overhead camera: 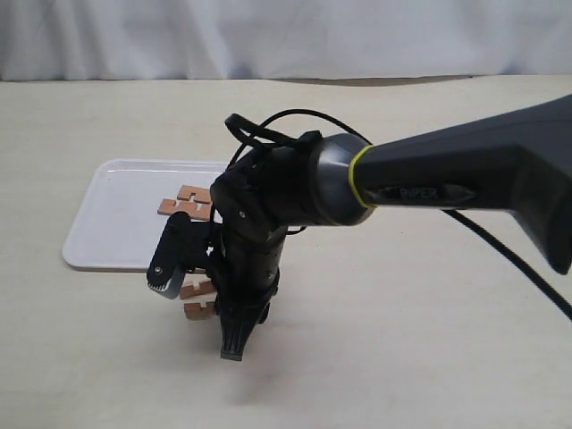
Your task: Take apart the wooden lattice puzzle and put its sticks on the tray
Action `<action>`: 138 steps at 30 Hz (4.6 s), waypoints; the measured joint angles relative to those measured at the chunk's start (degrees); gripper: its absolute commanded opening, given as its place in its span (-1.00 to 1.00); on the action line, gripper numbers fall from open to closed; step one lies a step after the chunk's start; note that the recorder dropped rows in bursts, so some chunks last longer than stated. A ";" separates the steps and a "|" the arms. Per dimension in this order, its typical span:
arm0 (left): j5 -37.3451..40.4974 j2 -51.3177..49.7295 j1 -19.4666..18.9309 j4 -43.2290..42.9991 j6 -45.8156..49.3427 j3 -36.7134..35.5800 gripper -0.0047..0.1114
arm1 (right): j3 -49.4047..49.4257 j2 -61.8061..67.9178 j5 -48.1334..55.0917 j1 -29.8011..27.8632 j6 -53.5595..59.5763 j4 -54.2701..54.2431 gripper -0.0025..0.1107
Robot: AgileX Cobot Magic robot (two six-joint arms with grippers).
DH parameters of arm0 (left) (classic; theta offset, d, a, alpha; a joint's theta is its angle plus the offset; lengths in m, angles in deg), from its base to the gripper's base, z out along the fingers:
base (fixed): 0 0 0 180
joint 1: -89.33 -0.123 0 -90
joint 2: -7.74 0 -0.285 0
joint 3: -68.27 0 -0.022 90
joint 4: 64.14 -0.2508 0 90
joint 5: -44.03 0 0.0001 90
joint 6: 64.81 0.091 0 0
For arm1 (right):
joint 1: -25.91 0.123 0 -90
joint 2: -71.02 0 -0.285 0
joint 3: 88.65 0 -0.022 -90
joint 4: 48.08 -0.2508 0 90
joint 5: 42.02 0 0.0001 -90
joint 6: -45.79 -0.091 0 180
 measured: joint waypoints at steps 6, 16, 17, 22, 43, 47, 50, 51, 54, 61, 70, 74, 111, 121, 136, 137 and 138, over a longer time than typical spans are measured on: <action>0.00 0.00 0.00 0.00 0.00 0.00 -0.92 | 0.00 0.00 -0.11 0.00 -3.29 3.26 -0.88; 0.00 0.00 0.00 0.00 0.00 0.00 -0.92 | 0.00 -6.36 -0.12 1.45 -1.20 2.56 -0.88; 0.00 0.00 0.00 0.00 0.00 0.00 -0.92 | 0.00 -7.46 -0.55 1.60 -0.94 2.44 -0.88; 0.00 0.00 0.00 0.00 0.00 0.00 -0.92 | 0.00 -11.82 -8.97 1.60 -4.01 3.80 -0.88; 0.00 0.00 0.00 0.00 0.00 0.00 -0.92 | -22.51 11.65 -14.78 1.60 -37.94 4.77 -0.81; 0.00 0.00 0.00 0.00 0.00 0.00 -0.92 | -25.52 14.84 -14.69 1.60 -38.07 1.65 -0.46; 0.00 0.00 0.00 0.00 0.00 0.00 -0.92 | -26.44 15.46 -14.65 1.60 -38.07 1.17 -0.12; 0.00 0.00 0.00 0.00 0.00 0.00 -0.92 | -26.85 15.58 -14.65 1.60 -38.07 1.17 -0.04; 0.00 0.00 0.00 0.00 0.00 0.00 -0.92 | -27.82 14.92 -13.76 1.60 -38.07 0.98 0.11; 0.00 0.00 0.00 0.00 0.00 0.00 -0.92 | -28.61 7.08 -2.35 1.60 -26.40 0.73 0.12; 0.00 0.00 0.00 0.00 0.00 0.00 -0.92 | -23.02 4.26 17.90 1.60 -7.75 0.73 0.07; 0.00 0.00 0.00 0.00 0.00 0.00 -0.92 | -16.30 4.26 11.72 1.60 -4.97 1.36 0.07; 0.00 0.00 0.00 0.00 0.00 0.00 -0.92 | -9.53 -3.11 -6.14 1.60 -5.60 6.66 -0.88; 0.00 0.00 0.00 0.00 0.00 0.00 -0.92 | -9.53 2.62 -11.58 1.60 -30.50 34.83 -0.87; 0.00 0.00 0.00 0.00 0.00 0.00 -0.92 | -9.53 5.92 -7.61 1.60 -37.87 38.31 -0.05; 0.00 0.00 0.00 0.00 0.00 0.00 -0.92 | -9.53 3.25 -7.34 1.60 -37.97 37.26 -0.05; 0.00 0.00 0.00 0.00 0.00 0.00 -0.92 | -9.53 1.70 -7.35 1.60 -37.97 36.86 -0.05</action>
